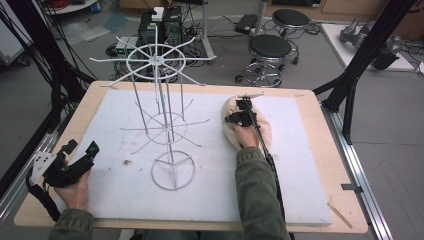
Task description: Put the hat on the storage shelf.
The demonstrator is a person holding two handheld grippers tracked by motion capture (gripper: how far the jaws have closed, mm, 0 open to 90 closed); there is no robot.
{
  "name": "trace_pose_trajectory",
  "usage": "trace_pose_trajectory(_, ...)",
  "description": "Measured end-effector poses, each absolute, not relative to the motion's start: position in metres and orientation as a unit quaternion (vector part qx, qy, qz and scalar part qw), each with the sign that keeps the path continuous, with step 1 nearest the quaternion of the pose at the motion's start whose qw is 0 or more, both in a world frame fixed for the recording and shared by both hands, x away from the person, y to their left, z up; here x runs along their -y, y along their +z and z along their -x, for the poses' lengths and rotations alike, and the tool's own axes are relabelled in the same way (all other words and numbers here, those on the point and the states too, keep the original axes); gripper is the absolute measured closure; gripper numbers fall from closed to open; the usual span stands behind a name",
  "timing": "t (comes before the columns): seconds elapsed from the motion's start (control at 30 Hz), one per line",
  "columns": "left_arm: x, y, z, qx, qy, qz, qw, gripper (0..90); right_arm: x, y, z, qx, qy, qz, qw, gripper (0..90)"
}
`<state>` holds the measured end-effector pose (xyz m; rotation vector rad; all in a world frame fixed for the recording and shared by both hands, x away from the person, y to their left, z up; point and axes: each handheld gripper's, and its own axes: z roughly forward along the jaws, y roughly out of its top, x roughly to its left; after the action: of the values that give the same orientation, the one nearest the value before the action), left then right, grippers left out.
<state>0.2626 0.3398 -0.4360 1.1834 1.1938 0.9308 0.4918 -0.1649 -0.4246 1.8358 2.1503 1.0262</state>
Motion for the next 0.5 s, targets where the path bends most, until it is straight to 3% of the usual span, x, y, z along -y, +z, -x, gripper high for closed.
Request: trace_pose_trajectory(0.5, -0.339, -0.436, -0.263, -0.507, 0.399, -0.508, 0.571, 24.1, 0.172, -0.403, -0.48, -0.726, 0.369, -0.573, 0.087, 79.4)
